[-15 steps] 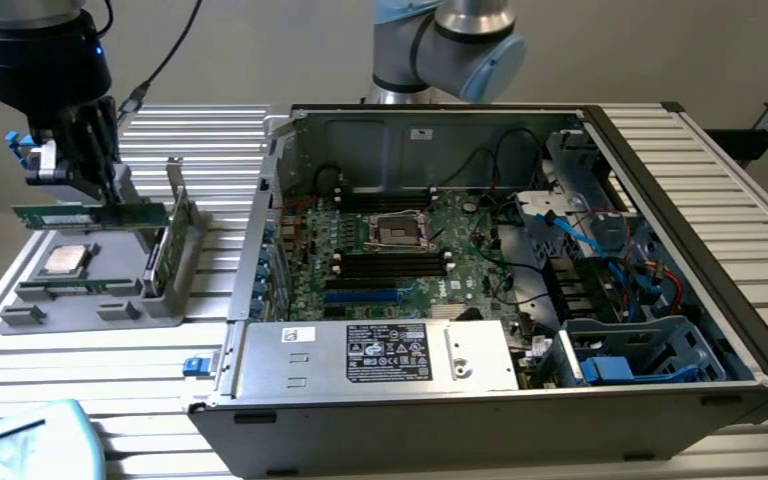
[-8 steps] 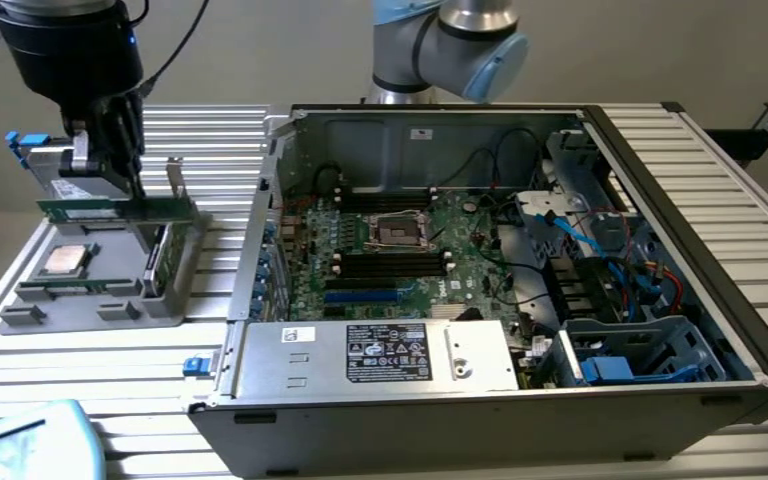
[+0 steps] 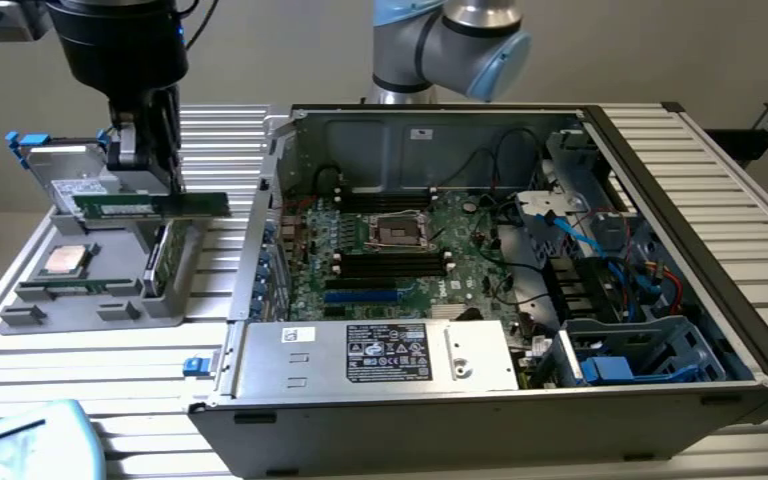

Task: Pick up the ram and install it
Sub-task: 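Pick up the ram and move it above insertion slot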

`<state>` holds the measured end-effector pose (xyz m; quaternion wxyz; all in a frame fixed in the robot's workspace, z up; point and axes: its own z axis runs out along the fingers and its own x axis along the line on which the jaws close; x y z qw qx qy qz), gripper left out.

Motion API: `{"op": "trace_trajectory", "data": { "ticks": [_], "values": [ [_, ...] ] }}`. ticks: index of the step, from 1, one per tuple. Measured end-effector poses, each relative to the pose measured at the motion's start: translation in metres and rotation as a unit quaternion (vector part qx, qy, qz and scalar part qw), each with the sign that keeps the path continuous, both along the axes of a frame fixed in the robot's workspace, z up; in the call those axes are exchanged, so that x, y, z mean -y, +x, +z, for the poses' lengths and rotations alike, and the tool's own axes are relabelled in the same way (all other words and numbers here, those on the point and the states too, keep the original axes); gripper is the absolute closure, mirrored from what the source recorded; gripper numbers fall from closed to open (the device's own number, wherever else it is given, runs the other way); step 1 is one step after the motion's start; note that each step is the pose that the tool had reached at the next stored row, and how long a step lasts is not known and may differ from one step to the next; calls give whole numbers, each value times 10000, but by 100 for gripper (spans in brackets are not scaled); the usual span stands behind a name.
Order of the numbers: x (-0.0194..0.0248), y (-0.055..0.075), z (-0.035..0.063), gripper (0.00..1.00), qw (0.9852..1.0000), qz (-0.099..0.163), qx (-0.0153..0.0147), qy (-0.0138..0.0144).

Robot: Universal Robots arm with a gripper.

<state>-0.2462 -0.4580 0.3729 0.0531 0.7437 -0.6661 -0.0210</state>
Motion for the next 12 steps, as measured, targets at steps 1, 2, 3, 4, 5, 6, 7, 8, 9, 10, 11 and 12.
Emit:
{"op": "trace_trajectory", "data": {
  "ticks": [1, 2, 3, 4, 5, 6, 7, 8, 9, 10, 11, 12],
  "values": [
    [4, 45, 13, 86, 10000, 0, -1, 0],
    [9, 90, 27, 86, 10000, 0, -2, 0],
    [13, 136, 41, 86, 10000, -1, -2, 1],
    [17, 182, 55, 86, 10000, 0, -3, 1],
    [21, 225, 66, 86, 10000, 0, -4, 1],
    [24, 271, 77, 86, 10000, 0, -4, 2],
    [26, 317, 83, 86, 10000, -1, -4, 3],
    [26, 361, 86, 86, 10000, 0, -4, 4],
    [27, 409, 87, 86, 10000, 0, -4, 5],
    [27, 452, 89, 86, 10000, 0, -4, 6],
    [26, 498, 90, 86, 10000, -1, -4, 7],
    [27, 545, 90, 86, 10000, 0, -4, 10]
  ]
}}
